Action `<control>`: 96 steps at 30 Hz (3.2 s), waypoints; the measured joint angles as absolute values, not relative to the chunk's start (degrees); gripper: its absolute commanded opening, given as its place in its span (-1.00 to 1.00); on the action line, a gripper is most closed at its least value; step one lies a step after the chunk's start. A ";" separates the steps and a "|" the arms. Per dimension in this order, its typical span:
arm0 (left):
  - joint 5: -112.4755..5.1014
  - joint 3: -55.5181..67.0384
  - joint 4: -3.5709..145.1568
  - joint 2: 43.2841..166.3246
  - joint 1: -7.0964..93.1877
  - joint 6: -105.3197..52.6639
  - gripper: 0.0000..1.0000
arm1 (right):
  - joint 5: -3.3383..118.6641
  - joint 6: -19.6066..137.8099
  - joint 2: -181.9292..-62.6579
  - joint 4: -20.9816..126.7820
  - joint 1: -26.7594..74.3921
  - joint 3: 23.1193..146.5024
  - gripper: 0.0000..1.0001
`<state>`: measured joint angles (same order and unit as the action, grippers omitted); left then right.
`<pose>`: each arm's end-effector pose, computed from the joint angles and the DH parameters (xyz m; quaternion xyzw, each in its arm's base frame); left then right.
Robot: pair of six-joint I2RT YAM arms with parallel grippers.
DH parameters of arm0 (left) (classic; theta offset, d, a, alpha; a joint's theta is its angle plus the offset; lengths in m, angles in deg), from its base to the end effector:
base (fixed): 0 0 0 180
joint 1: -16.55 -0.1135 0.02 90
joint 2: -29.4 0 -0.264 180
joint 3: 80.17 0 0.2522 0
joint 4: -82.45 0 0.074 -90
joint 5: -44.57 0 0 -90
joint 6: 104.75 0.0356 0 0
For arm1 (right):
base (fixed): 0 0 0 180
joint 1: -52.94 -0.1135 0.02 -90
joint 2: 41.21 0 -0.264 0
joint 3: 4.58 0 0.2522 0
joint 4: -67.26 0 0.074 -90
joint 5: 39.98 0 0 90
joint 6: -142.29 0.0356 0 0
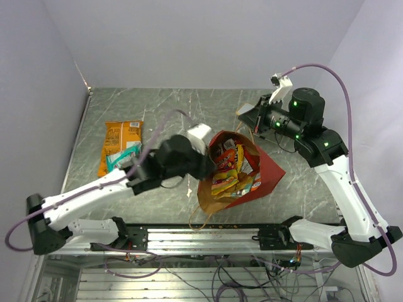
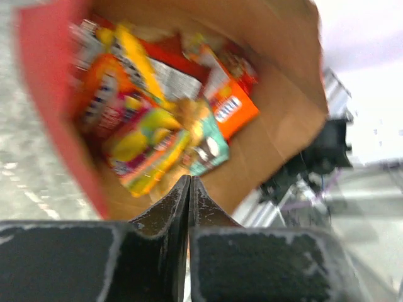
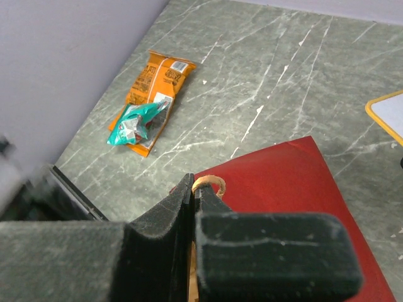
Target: Take the snacks out of the paper bag
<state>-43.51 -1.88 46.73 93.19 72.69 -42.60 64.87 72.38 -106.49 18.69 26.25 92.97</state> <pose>0.1401 -0.2067 0.3738 0.1925 0.8024 -0.3676 0.4290 0.1986 0.1101 0.4575 -0.1230 0.7877 0.3310 0.5048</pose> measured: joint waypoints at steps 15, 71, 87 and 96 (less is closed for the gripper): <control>-31.08 -0.78 56.74 121.36 87.33 -35.85 0.58 | 65.88 72.19 -106.23 18.32 26.25 92.97 -1.00; -32.45 7.83 43.78 115.24 84.36 -34.45 -0.86 | 66.51 73.26 -105.99 18.56 26.25 92.97 -1.00; -34.20 14.91 35.87 105.47 84.36 -33.88 -0.86 | 64.57 73.26 -106.10 19.72 26.25 92.94 -1.00; -31.45 26.17 28.61 103.29 83.09 -32.38 -0.86 | 63.82 73.02 -106.07 19.76 26.25 92.94 -1.00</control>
<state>-31.45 26.17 28.61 103.29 83.09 -32.38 63.82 73.02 -106.07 19.76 26.25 92.94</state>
